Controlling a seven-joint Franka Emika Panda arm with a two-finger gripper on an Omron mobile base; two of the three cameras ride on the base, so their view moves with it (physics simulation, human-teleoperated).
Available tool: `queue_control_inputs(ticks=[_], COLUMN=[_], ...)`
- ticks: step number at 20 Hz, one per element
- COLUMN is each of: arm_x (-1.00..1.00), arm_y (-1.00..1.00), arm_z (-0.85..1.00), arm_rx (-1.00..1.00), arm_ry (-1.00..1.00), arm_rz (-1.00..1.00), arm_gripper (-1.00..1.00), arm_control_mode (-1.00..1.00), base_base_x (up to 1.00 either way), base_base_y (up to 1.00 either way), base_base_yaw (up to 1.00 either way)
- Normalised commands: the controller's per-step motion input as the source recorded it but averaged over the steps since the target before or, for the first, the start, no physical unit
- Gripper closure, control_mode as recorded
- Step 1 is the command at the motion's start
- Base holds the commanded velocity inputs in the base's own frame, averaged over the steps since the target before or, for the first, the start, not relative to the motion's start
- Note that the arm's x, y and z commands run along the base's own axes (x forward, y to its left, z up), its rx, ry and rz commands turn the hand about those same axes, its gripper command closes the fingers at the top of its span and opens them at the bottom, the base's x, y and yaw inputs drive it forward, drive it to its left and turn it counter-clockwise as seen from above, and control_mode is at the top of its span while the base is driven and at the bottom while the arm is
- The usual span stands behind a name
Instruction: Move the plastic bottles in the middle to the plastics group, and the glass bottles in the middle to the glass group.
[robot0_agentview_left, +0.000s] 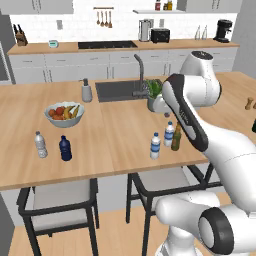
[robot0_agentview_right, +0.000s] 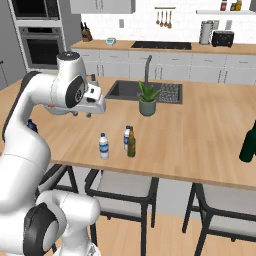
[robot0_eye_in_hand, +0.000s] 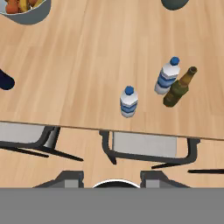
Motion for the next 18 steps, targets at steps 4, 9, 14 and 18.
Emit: queue_control_inputs(ticks=[4,9,14,18], arm_x=[-0.02,0.48,0.54,0.58], arm_y=[0.0,0.26,-0.05,-0.13], arm_z=[-0.11,-0.27,-0.12,-0.37], arm_rx=[0.0,-0.18,-0.11,-0.01], arm_ry=[0.0,0.09,0.17,0.06], arm_rz=[-0.02,-0.14,-0.11,-0.01], arm_gripper=[-1.0,-1.0,-1.0,-1.0], arm_control_mode=[-1.0,-1.0,-1.0,-1.0], base_base_x=[0.0,0.0,0.0,0.0], base_base_y=[0.0,0.0,0.0,0.0], base_base_yaw=[0.0,0.0,0.0,0.0])
